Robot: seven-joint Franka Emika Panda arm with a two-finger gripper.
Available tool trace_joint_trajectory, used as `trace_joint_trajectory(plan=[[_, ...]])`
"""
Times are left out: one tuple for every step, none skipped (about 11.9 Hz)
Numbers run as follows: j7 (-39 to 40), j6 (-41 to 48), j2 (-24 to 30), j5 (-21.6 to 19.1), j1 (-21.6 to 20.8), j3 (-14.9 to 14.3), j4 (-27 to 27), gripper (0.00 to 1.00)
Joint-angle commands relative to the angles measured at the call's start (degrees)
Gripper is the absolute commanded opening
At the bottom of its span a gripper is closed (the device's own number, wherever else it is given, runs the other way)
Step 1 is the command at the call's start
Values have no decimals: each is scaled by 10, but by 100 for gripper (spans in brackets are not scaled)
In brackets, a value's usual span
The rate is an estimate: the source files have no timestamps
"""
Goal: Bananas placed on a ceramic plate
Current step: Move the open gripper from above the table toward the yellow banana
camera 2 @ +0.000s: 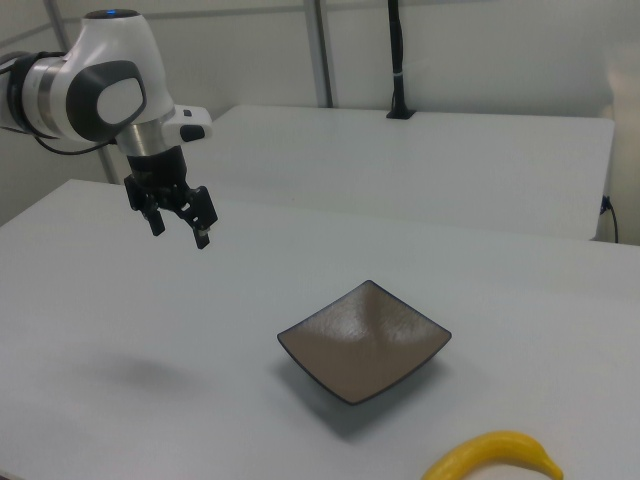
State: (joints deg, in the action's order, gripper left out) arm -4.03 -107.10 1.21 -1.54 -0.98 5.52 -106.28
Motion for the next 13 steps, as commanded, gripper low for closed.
trace_joint_trajectory(plan=[[-12,13,5,7,-7,1,-8,100],[-14,20,4,1,-7,1,-7,100],[-12,23,0,0,-8,0,-2,100],[-13,24,-1,3,-8,0,-2,100],[-13,23,-1,3,-8,0,-2,100],[-13,23,-1,3,-8,0,-1,100],[-13,22,-2,3,-7,0,0,100],[-13,22,-2,3,-7,0,0,100],[-13,17,-2,3,-7,0,0,100],[-13,16,-1,4,-7,0,0,100],[-13,15,2,4,-8,0,-2,100],[-14,16,3,5,-7,0,-2,100],[-14,15,0,5,-7,-1,-3,100]])
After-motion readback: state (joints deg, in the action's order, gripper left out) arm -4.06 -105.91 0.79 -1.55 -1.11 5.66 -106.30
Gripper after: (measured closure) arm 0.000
